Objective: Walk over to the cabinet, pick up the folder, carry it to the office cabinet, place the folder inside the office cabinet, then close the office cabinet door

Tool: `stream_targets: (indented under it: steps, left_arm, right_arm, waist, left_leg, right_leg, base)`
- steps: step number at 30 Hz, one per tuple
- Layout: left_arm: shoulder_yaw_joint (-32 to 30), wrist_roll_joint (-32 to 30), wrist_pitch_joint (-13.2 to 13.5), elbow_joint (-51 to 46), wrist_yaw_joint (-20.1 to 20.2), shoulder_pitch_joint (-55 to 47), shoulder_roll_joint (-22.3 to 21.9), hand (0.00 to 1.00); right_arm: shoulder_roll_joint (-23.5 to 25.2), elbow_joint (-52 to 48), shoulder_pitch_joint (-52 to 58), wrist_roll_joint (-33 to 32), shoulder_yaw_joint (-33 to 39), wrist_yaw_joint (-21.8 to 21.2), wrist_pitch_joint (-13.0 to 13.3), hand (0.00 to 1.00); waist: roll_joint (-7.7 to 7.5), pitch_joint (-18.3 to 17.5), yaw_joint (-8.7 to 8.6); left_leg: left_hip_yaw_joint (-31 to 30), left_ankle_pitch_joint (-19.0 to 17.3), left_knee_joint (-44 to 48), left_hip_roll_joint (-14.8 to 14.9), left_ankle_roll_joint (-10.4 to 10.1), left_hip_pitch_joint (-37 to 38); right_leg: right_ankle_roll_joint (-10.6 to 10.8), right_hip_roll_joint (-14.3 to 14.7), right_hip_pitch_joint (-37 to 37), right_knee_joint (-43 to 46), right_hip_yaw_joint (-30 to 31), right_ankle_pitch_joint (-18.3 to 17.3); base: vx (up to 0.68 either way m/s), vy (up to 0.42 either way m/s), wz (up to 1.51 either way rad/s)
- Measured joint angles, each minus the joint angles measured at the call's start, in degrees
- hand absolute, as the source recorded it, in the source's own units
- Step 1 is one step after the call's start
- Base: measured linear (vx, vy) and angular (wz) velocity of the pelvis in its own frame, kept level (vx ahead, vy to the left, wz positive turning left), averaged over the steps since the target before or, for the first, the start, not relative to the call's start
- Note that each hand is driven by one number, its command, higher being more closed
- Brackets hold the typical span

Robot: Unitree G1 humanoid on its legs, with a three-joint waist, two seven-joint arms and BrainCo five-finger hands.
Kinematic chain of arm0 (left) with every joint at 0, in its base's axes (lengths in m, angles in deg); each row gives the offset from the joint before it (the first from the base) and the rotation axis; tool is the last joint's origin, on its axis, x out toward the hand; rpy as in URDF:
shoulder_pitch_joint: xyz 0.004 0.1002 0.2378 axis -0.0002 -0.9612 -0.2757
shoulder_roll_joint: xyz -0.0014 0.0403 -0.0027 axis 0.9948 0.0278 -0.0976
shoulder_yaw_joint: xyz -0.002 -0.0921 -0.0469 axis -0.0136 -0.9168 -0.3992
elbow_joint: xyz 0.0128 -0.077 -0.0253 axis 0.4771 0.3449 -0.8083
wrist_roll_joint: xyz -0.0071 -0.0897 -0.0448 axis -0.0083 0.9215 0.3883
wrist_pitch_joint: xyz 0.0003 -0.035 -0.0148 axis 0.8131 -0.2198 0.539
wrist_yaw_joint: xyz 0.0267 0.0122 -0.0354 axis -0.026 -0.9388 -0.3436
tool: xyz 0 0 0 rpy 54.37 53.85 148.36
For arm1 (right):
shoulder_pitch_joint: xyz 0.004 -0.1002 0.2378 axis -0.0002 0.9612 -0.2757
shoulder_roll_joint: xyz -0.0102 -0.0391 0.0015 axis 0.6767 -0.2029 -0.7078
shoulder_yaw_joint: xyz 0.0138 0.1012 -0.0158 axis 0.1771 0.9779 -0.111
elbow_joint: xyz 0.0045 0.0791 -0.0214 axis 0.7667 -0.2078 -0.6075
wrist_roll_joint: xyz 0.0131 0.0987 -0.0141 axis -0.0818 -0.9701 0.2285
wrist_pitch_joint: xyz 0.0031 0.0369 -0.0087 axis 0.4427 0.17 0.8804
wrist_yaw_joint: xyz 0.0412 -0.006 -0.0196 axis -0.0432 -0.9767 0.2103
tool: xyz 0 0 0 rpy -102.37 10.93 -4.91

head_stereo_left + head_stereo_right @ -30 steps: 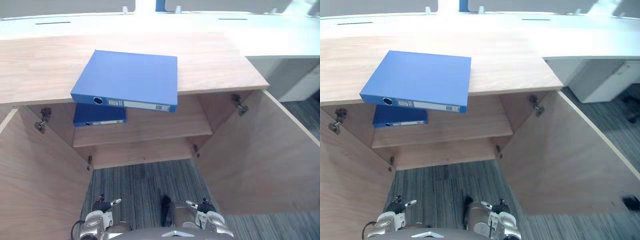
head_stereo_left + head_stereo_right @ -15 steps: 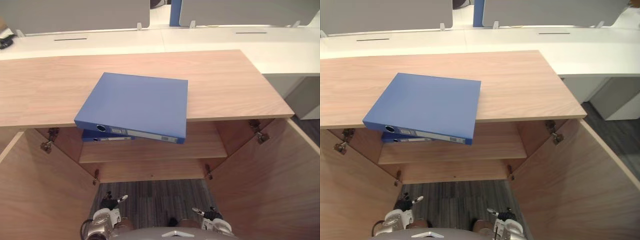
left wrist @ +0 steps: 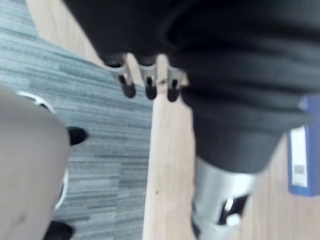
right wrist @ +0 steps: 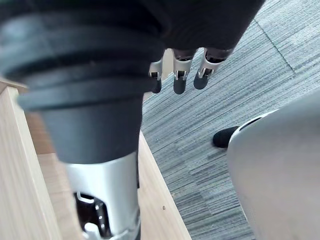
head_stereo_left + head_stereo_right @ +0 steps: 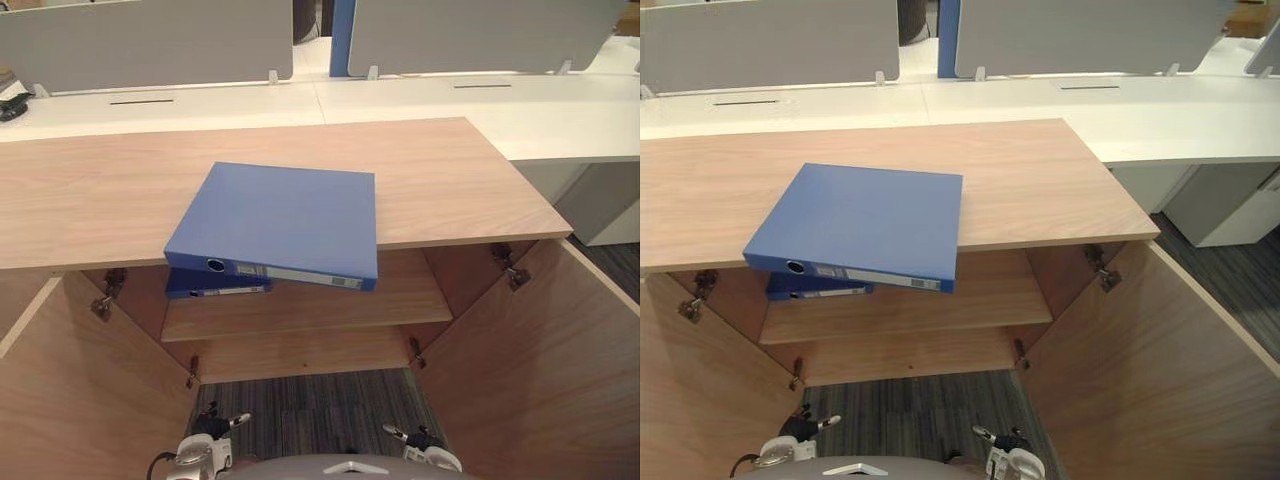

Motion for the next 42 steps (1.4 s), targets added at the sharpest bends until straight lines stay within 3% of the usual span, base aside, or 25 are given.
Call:
stream_targets:
  steps: [6,14,20,26,32,42]
  left_arm:
    - [1.67,0.01,0.57,-2.48,-1.71,-0.80,0.83,0.00]
    - [1.06,0.75,2.84,-30.56,-5.57,-8.56,2.36,0.00]
    - [1.98,0.49,4.43,-44.31,-7.24,-10.91,2.33,0.00]
    - [3.75,-6.32,6.04,-57.01,-9.04,-12.22,3.13,0.00]
    - [4.98,-9.74,7.98,-64.38,-10.82,-13.49,4.56,0.00]
    - [6.34,-14.73,8.80,-70.14,-11.65,-14.72,6.41,0.00]
  right_arm:
    - [-0.12,-0.05,-0.14,-0.03,-0.40,0.21,0.01,0.00]
    - [-0.20,-1.72,0.85,-0.06,-2.25,0.64,0.99,0.00]
    - [0.10,-3.16,2.29,-0.03,-2.43,1.66,1.22,0.00]
    - [0.19,-4.22,2.85,-0.02,-3.59,1.68,1.44,0.00]
    - [0.08,-5.02,3.59,-0.03,-4.45,1.74,1.62,0.00]
    - [-0.28,-2.91,2.98,0.01,-4.69,2.30,1.63,0.00]
  waist:
    - [-0.26,0.17,-0.02]
    - [-0.63,0.17,0.60]
    - [-0.52,0.16,0.94]
    - [-0.44,0.17,0.98]
    - [-0.44,-0.43,0.90]
    - [-0.68,-1.72,0.80]
  left_leg:
    - [-3.24,0.78,-2.11,-1.34,0.45,0.71]
    - [-7.35,1.02,-3.50,-2.44,0.73,0.45]
    - [-8.96,1.38,-4.32,-2.83,1.48,1.75]
    - [-9.04,0.85,-4.15,-2.75,1.53,2.73]
    - [-9.07,0.63,-4.03,-2.61,1.54,2.71]
    - [-9.82,1.00,-4.27,-2.66,1.59,2.78]
  right_leg:
    - [0.24,-0.30,0.69,-1.91,0.04,0.92]
    - [0.77,-0.86,1.06,-1.98,-1.33,0.31]
    - [0.80,-1.05,2.74,-1.47,-3.00,-0.11]
    - [0.32,-1.07,3.79,-1.25,-2.92,-0.44]
    - [0.47,-1.15,2.76,0.79,-2.60,-1.79]
    - [0.62,-1.01,2.81,0.40,-3.11,-1.68]
  base:
    - [-0.07,0.007,0.01]
    - [0.00,0.013,0.08]
    - [0.10,0.012,0.16]
    - [0.00,-0.003,0.00]
    - [-0.07,-0.017,-0.02]
    - [0.00,-0.007,0.02]
